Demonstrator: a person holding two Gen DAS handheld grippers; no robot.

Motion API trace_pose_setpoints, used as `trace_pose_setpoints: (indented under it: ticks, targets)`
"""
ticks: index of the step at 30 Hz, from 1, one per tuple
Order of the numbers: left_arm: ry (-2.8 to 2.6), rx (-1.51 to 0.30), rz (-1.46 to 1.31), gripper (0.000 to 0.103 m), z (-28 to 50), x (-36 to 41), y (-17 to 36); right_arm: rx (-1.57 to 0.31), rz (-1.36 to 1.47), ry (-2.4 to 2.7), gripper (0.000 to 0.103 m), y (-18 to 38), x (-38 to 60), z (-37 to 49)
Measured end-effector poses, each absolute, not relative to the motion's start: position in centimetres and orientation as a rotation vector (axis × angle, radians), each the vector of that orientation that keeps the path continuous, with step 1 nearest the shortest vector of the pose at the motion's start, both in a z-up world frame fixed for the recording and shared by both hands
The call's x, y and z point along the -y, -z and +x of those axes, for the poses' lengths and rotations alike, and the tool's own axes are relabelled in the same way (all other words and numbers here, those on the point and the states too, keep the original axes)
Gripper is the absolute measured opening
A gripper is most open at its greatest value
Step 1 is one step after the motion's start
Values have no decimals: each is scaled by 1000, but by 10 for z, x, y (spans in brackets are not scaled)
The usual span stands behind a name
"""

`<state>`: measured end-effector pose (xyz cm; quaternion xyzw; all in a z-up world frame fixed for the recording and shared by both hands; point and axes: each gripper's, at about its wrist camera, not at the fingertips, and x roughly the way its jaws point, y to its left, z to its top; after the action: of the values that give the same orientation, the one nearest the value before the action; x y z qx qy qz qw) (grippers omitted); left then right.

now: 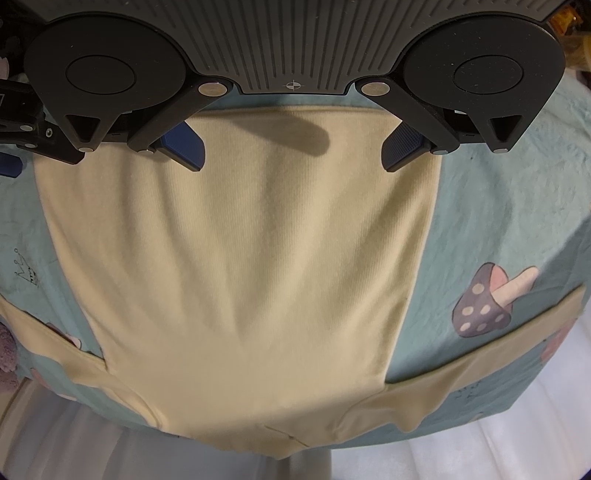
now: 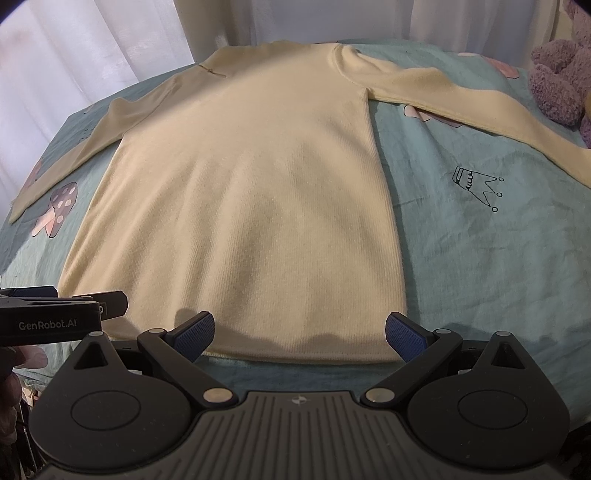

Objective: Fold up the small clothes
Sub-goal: 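Grasp the fringed cuff of the sleeve near the teddy bears with the right gripper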

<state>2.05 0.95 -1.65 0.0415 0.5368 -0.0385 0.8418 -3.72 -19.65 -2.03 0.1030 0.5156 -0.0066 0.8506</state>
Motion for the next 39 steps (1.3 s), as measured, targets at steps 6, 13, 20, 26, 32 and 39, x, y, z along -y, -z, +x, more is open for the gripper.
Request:
trace_pose_setpoints:
  ticks: [6, 13, 20, 26, 32, 39]
  targets:
    - [113, -1160, 46, 103, 23, -10, 20, -1052, 313, -22, 99, 22, 210, -36]
    - [126, -1187, 54, 103, 31, 0, 25, -609, 576, 15, 99, 13, 299, -46]
    - [86, -1129, 40, 103, 54, 10, 23, -413, 889, 418, 98, 39, 451, -46]
    - [-14, -1105, 13, 103, 87, 15, 39, -325, 1125, 627, 51, 84, 547, -52]
    - [-58, -1095, 19, 103, 101, 18, 54, -289, 1167, 694, 42, 106, 576, -51]
    - [-60, -1107, -8, 103, 101, 17, 64, -288, 1133, 725, 11, 110, 591, -38]
